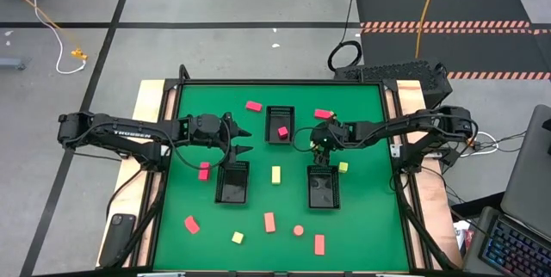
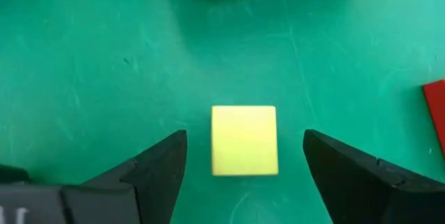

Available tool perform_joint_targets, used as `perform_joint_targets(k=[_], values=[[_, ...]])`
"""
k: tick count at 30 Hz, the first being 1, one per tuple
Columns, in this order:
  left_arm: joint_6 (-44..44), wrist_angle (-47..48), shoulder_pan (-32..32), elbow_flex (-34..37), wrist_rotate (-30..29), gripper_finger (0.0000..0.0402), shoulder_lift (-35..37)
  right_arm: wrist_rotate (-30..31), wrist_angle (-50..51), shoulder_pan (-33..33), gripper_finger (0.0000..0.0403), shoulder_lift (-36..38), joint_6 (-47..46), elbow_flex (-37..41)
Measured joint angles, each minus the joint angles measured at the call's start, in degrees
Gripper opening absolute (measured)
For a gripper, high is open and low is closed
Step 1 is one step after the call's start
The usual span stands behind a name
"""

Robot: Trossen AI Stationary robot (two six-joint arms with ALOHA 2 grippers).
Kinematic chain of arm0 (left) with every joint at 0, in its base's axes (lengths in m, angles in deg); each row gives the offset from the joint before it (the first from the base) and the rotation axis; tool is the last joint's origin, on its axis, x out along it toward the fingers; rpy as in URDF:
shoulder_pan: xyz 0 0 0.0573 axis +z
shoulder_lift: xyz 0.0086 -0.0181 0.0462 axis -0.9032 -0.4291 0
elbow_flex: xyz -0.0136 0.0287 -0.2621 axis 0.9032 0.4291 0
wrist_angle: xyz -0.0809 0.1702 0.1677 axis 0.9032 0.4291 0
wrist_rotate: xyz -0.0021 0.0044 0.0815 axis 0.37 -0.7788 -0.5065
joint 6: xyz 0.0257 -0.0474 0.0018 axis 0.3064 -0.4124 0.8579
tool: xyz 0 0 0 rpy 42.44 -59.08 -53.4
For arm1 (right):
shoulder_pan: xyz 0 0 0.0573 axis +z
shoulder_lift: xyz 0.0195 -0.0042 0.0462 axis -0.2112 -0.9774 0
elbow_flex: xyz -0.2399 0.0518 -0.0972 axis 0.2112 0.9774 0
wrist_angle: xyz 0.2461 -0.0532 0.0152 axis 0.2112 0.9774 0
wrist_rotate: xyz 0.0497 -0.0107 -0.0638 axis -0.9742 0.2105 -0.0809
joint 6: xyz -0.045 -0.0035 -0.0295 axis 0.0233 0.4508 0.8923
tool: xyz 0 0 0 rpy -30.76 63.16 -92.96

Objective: Sort & place blocks by color
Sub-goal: Put the green block into the bottom right black bin

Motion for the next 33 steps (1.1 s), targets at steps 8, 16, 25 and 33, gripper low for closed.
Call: perform_joint_targets(k=[8,16,25,33], values=[[-0.26,-0.02,0.0,0.0,0.0,0.0232,0.0,0.0,-0.13,-0.11,0.0219,0.02,1.09,0.0],[-0.44,-0.03,0.0,0.0,0.0,0.0232,0.0,0.0,-0.42,-0.42,0.0138,-1.75,2.16,-0.09],[-0.62,0.1,0.03,0.0,-0.22,0.0232,-0.02,0.13,-1.35,-0.5,0.0124,-0.99,4.57,-0.04],[-1.06,0.13,0.22,-0.02,-4.57,0.0232,-0.02,0.17,9.0,2.0,0.0124,8.59,5.37,-4.91]])
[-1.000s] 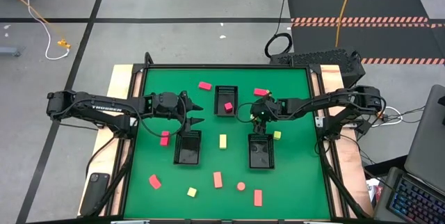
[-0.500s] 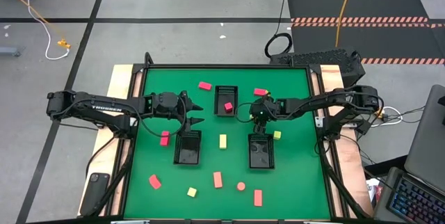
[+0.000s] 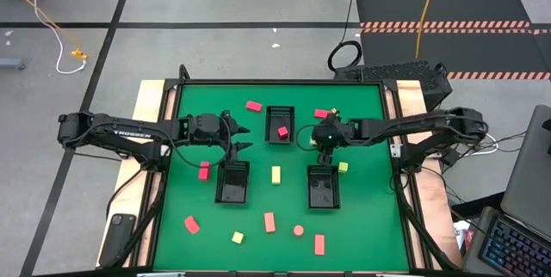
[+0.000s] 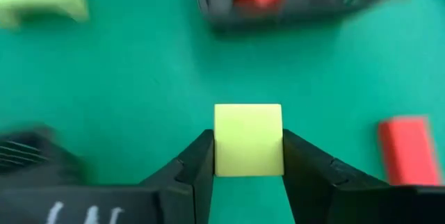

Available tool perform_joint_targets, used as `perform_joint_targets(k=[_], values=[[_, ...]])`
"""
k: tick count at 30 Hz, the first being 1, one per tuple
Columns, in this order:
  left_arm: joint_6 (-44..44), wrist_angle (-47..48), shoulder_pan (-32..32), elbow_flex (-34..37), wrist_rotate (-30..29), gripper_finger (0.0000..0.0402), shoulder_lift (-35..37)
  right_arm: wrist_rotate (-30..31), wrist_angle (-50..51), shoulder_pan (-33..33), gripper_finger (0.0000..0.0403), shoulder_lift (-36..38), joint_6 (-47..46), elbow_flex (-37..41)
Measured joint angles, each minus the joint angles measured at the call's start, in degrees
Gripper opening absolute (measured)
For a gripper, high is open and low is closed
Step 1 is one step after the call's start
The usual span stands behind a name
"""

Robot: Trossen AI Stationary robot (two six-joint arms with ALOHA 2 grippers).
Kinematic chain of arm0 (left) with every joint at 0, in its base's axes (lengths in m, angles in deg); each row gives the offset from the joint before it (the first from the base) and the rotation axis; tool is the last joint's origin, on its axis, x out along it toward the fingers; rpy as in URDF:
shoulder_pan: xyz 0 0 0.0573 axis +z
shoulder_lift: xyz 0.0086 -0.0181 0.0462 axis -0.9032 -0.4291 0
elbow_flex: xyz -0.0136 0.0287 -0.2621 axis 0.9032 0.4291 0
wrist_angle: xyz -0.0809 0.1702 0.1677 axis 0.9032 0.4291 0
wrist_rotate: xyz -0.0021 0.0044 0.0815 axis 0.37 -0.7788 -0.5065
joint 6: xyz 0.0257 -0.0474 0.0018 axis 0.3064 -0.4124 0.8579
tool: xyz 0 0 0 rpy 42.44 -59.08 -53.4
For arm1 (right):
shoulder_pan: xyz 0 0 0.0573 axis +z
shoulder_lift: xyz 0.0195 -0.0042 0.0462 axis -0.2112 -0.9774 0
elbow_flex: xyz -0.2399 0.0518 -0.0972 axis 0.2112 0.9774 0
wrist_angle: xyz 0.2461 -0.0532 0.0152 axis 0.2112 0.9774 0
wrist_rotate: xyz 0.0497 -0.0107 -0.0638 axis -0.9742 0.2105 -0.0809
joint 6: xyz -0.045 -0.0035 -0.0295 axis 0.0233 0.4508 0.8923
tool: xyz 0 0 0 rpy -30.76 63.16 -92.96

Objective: Sort & place blocks by color
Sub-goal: Put the green block into the bottom right black bin, then put the red block into the top black bin

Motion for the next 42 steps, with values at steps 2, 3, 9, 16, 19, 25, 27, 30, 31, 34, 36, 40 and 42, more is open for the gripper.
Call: perform_joint_targets(k=[2,3,9,16,19,25,27,30,31,34,36,40,42], values=[[-0.21,-0.25,-0.05,0.0,-0.17,0.0232,0.0,0.02,5.2,2.04,0.0124,2.6,-0.15,-3.2],[-0.27,-0.32,0.09,0.0,-0.29,0.0232,0.0,0.0,7.76,3.44,0.0124,3.5,-0.5,-4.81],[-1.8,-1.58,0.33,0.0,-0.8,0.0232,0.0,-0.04,16.68,14.67,0.0124,3.78,-8.3,-9.38],[-5.44,-1.14,0.33,0.0,-0.85,0.0232,0.0,4.07,18.17,24.84,0.0124,0.72,-17.32,-8.38],[-6.64,-0.29,0.29,0.0,-0.84,0.0232,0.0,4.66,18.25,26.45,0.0124,-0.85,-19.07,-8.38],[-9.83,3.18,0.24,-0.05,-0.8,0.0232,0.67,5.03,18.85,26.59,0.0166,-3.15,-20.54,-8.36],[-11.3,6.79,0.24,-1.33,-0.94,0.0232,1.26,6.38,18.86,26.63,0.0215,-3.18,-20.29,-8.36],[-15.04,15.8,0.05,-4.68,-1.84,0.0232,2.47,6.4,19.02,26.5,0.0278,-2.64,-19.22,-8.36],[-16.76,18.23,-0.23,-6.16,-2.33,0.0232,2.51,6.36,18.84,26.34,0.0294,-2.42,-18.66,-8.36],[-21.64,26.89,-1.74,-9.87,-4.01,0.0232,2.62,7.82,17.85,25.66,0.0322,-1.17,-15.83,-8.36],[-24.26,30.78,-2.92,-11.79,-4.97,0.0232,2.58,12.03,15.66,24.86,0.0326,0.12,-12.68,-8.31],[-30.88,38.64,-4.76,-14.58,-6.8,0.0232,2.58,18.23,7.06,22.7,0.0322,2.9,-3.51,-8.31],[-34.69,43.8,-5.47,-15.71,-7.95,0.0232,2.6,19.92,1.88,21.47,0.0318,4.43,1.67,-8.33]])
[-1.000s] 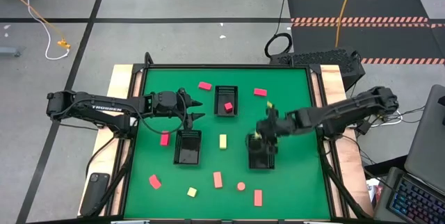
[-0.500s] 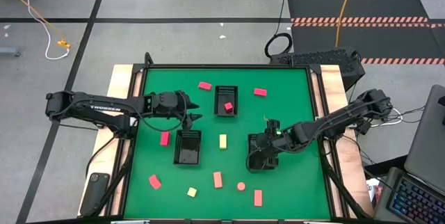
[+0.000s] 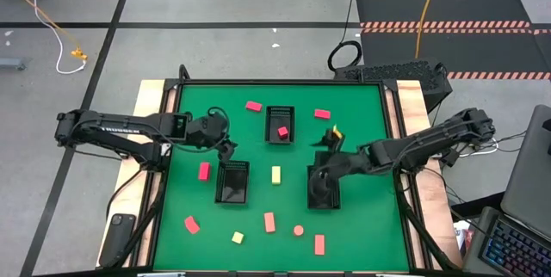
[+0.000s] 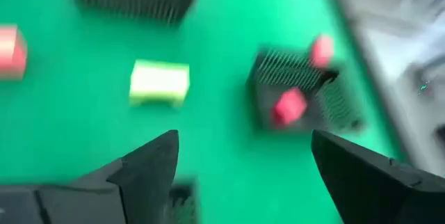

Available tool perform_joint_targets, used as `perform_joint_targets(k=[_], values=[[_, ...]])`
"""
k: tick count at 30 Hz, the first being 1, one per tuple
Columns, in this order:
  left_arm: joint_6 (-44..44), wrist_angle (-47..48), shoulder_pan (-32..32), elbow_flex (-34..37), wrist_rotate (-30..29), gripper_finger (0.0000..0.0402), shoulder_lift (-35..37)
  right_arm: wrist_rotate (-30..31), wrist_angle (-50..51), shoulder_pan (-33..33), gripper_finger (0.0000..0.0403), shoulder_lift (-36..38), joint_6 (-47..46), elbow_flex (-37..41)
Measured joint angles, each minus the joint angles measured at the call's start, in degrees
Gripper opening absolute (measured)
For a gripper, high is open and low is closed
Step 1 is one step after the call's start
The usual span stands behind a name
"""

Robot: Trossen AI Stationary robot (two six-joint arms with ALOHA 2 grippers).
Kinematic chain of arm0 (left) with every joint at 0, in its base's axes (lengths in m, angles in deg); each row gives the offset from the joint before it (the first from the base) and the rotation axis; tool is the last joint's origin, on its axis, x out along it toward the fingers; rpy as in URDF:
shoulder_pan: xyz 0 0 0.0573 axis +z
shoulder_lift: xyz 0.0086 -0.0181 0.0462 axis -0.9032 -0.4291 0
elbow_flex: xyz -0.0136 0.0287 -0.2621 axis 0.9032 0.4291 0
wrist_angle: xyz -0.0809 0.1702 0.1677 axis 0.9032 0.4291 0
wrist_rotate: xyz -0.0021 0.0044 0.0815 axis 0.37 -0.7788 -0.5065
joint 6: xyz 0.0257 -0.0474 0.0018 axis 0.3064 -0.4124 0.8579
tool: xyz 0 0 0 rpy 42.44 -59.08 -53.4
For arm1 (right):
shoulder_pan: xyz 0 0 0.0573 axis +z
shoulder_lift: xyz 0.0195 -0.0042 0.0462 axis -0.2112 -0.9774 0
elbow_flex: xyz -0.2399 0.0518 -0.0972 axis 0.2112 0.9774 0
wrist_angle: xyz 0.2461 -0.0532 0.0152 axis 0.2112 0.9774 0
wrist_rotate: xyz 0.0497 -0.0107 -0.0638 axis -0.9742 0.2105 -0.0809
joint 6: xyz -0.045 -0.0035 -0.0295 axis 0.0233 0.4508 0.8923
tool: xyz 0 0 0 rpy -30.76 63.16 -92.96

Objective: Sort & place blocks by color
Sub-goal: Put the red block into the top black bin

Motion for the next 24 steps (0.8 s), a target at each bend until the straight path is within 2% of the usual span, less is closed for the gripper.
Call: perform_joint_targets(k=[5,8,14,19,24], values=[[-9.32,9.25,-0.54,-0.11,-1.88,0.0232,-0.02,4.93,-5.05,-3.78,0.0314,3.42,7.59,-0.01],[-14.28,14.66,-0.5,-0.09,-2.01,0.0232,-0.02,7.29,-4.45,-6.05,0.0313,5.03,7.35,-0.01],[-20.96,20.75,-0.71,-0.08,-0.61,0.0232,-0.75,7.22,-1.15,-8.12,0.0313,6.26,6.96,-0.01],[-25.37,24.28,-2.27,-0.04,4.05,0.0232,-5.21,7.14,-0.49,-8.16,0.0313,6.22,6.96,-0.01],[-27.44,24.56,-4.76,-0.02,11.36,0.0232,-10.09,7.14,-0.54,-8.18,0.0313,6.22,7.0,-0.01]])
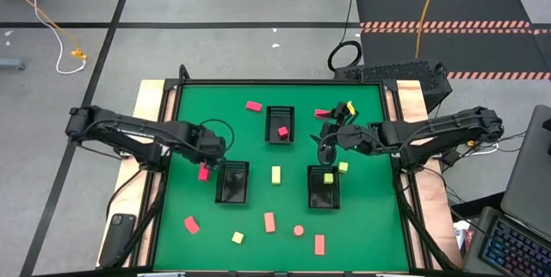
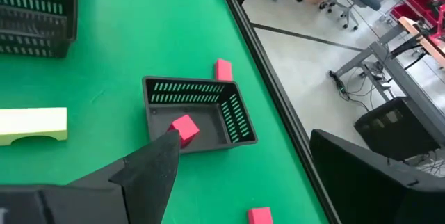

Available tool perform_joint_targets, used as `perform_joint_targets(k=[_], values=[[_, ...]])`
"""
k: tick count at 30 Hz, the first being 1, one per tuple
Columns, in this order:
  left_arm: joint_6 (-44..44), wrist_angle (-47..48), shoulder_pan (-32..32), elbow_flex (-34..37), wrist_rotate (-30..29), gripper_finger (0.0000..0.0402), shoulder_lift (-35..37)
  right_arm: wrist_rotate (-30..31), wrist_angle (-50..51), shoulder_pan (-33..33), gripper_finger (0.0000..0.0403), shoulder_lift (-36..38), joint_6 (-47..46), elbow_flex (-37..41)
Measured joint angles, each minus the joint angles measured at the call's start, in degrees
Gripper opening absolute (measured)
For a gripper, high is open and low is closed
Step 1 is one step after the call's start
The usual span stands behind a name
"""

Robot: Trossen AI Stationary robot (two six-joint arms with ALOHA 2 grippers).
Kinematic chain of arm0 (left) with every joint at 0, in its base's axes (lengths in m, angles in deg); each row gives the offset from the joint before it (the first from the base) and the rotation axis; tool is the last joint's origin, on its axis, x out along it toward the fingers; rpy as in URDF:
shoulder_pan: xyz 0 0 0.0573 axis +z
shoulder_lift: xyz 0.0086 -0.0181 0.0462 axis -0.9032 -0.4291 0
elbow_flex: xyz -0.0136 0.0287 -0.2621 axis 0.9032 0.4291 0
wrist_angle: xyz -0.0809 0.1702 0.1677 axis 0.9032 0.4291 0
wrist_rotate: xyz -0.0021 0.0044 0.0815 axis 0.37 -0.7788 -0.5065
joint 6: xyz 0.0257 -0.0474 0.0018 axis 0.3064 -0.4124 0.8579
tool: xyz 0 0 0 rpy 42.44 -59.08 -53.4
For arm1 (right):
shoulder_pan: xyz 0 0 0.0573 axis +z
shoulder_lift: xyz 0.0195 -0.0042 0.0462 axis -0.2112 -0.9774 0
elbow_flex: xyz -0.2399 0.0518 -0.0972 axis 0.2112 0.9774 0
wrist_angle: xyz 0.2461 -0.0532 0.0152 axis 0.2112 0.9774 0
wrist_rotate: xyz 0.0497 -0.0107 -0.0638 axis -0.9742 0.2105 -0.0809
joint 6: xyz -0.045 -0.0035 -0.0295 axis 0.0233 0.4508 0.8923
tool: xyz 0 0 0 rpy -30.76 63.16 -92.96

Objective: Sort & place blocks by color
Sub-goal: Put the red block into the top black bin

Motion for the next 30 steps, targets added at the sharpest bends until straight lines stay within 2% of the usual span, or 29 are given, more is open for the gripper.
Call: perform_joint_targets(k=[7,13,21,30], values=[[-0.9,0.2,-1.18,0.33,2.7,0.0232,-3.29,0.0,0.28,0.0,0.0313,0.02,-0.16,0.0],[-2.01,-0.97,-0.7,5.89,4.22,0.0232,-3.1,-0.04,1.46,0.02,0.0313,0.02,-0.96,0.0],[-1.28,-9.71,-0.72,7.65,5.93,0.0232,-3.03,-0.04,1.43,0.0,0.0313,0.02,-0.96,0.0],[-1.2,-6.43,-0.72,7.48,5.66,0.0232,-2.63,-0.04,1.44,0.0,0.0313,0.02,-1.09,0.0]])
